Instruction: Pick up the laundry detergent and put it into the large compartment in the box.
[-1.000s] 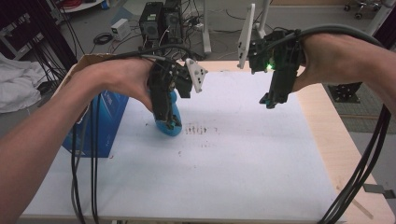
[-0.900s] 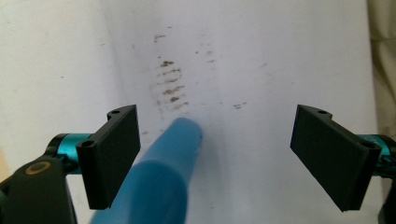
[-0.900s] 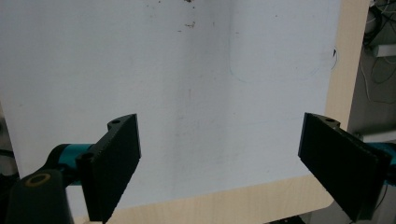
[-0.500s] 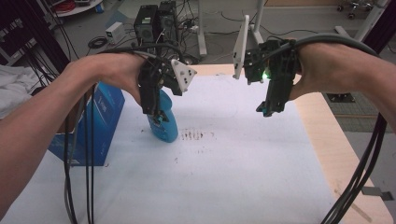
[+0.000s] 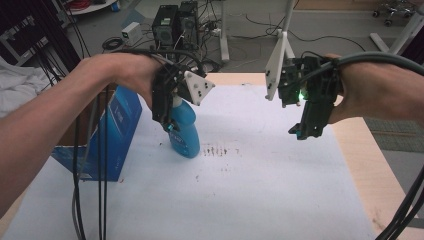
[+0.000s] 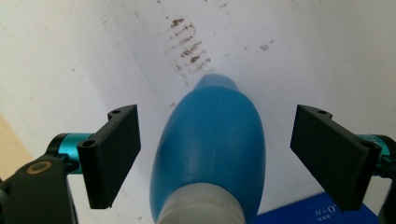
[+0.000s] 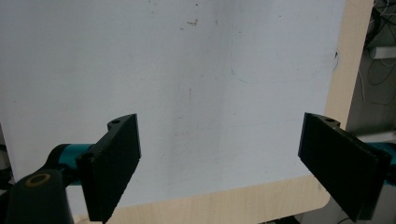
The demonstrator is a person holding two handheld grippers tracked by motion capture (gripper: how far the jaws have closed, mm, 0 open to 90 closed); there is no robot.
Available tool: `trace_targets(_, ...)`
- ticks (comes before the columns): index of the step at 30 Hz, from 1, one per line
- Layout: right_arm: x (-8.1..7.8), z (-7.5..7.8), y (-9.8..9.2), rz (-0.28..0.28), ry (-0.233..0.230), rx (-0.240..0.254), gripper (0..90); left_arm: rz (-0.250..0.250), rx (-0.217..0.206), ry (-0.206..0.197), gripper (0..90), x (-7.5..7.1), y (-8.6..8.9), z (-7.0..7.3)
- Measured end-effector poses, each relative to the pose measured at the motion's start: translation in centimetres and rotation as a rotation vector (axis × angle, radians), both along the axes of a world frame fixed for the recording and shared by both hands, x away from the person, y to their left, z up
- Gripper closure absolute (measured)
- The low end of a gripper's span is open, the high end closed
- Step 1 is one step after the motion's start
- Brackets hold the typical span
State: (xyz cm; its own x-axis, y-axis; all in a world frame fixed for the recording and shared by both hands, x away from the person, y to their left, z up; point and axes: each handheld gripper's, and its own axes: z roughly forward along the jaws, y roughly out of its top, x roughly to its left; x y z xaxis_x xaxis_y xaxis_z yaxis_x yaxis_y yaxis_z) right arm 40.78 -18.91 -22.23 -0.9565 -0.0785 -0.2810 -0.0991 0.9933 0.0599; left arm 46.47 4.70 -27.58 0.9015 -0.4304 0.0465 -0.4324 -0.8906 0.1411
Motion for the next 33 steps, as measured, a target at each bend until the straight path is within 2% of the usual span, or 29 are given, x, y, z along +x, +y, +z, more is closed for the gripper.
trace_targets(3,-0.1,0.0,0.2,0.004,0.000,-0.001,12.2,-0.016,0.010,-0.006,16.1,0.2,0.4,-0.3)
trace_targets(10,-0.2,0.0,0.5,0.008,0.005,-0.004,12.2,-0.026,-0.003,-0.006,16.1,0.7,0.9,-0.6)
trace_targets(16,-0.3,0.1,0.3,0.005,0.001,0.003,12.2,-0.066,0.009,-0.039,17.4,1.2,1.2,-0.4)
trace_targets(21,-0.2,0.0,0.2,0.004,0.002,0.001,12.2,-0.064,0.020,-0.023,17.4,1.5,1.4,-0.9)
trace_targets(22,-0.2,0.0,0.2,0.004,0.002,0.001,12.2,-0.064,0.020,-0.023,19.2,1.5,1.4,-0.9)
trace_targets(23,-0.1,0.0,0.2,0.001,0.004,-0.003,12.2,-0.084,0.027,-0.034,19.2,1.6,1.4,-0.8)
trace_targets(25,-0.1,0.0,0.2,-0.003,0.003,-0.006,12.2,-0.077,0.019,-0.026,20.2,1.5,1.4,-0.8)
trace_targets(33,0.0,-0.1,0.4,0.000,0.001,-0.004,12.2,-0.083,0.032,-0.015,24.0,1.2,1.2,-0.8)
